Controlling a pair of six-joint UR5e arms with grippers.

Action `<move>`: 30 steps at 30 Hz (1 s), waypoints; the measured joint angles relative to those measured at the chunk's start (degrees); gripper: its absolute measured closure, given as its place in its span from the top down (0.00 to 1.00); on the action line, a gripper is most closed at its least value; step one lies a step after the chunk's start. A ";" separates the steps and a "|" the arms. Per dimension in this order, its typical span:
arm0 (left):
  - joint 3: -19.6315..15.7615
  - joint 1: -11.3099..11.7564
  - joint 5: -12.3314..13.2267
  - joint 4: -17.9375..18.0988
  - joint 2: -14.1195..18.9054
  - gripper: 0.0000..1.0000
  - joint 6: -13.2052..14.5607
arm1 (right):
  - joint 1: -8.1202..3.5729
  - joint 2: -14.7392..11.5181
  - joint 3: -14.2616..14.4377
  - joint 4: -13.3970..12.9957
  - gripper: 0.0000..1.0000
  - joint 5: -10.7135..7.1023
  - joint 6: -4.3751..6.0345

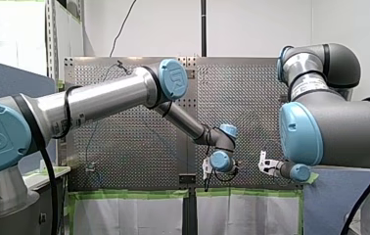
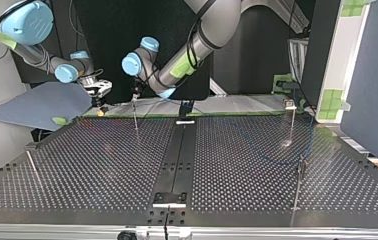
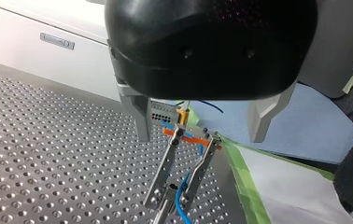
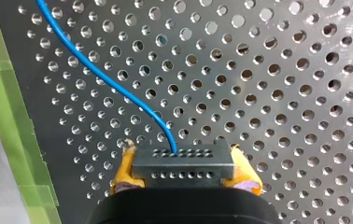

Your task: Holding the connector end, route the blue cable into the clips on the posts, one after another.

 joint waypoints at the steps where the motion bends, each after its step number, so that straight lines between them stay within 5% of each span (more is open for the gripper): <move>1: -0.07 0.00 -0.01 0.00 0.00 1.00 -0.01 | -0.01 0.00 0.00 0.00 0.00 0.00 0.00; 21: -1.59 0.00 -1.35 -0.37 0.20 1.00 -0.09 | -0.04 -0.01 -0.01 0.00 0.00 0.00 0.14; 30: -6.33 -0.81 -3.38 2.41 4.39 1.00 0.66 | -0.04 -0.02 -0.02 0.06 0.00 -0.09 0.20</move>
